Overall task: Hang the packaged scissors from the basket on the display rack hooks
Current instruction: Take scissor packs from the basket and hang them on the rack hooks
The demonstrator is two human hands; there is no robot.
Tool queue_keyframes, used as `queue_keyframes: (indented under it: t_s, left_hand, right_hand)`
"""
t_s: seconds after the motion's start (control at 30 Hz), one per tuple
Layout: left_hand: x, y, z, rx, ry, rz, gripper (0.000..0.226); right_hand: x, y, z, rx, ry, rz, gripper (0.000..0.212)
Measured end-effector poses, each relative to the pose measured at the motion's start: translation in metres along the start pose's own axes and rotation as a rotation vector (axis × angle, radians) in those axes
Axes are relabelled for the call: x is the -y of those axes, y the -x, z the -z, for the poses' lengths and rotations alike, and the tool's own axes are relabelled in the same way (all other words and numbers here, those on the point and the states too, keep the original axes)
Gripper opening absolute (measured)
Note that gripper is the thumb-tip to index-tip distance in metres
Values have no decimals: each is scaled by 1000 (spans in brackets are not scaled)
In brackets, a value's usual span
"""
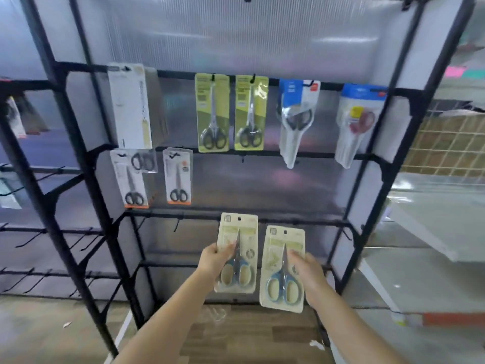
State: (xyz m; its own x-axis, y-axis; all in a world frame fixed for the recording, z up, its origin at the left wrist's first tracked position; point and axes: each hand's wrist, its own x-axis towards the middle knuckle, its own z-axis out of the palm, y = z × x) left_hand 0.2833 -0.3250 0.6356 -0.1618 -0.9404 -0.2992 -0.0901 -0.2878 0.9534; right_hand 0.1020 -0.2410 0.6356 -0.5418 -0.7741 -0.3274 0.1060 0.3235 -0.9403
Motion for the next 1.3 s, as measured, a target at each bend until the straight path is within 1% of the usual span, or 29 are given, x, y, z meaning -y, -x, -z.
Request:
queue_keyframes:
  t_s: [0.1, 0.17, 0.37, 0.5, 0.63, 0.7, 0.77, 0.87, 0.93, 1.0, 1.07, 1.2, 1.3]
  left_hand:
    - [-3, -31, 16, -2, 1, -6, 21]
    - [-8, -50, 28, -12, 22, -17, 22]
    - [-24, -90, 61, -12, 32, -25, 19]
    - [-35, -113, 70, -18, 33, -28, 20]
    - [-42, -129, 65, -6, 84, -49, 18]
    - [-46, -139, 61, 7, 93, -70, 18]
    - [-48, -147, 56, 4, 109, -69, 20]
    - [-52, -159, 50, -21, 102, -62, 15]
    - [-54, -169, 49, -47, 116, -47, 18]
    - [-57, -177, 50, -73, 138, -36, 24]
    - [-59, -186, 52, -108, 152, -45, 24]
    - [-60, -198, 56, -154, 176, -63, 17]
    - [-59, -201, 58, -179, 187, -56, 12]
  right_hand:
    - [7, -24, -26, -3, -6, 21, 22]
    - [13, -41, -44, -12, 12, 35, 18]
    - [34, -72, -95, -10, 11, 82, 18]
    - [47, -89, -116, -10, -5, 102, 24]
    - [65, -105, -125, -22, -22, 127, 12]
    - [75, -118, -126, -25, -54, 144, 13]
    - [83, -131, -127, -27, -62, 151, 19]
    - [94, -150, -128, -38, -57, 170, 24]
    - [104, -163, -129, -44, -38, 184, 22]
    - [115, -174, -130, -37, -29, 221, 14]
    - [123, -184, -131, -18, -15, 267, 13]
    - [129, -199, -136, 14, 47, 355, 15]
    - [130, -205, -139, 29, 39, 385, 17]
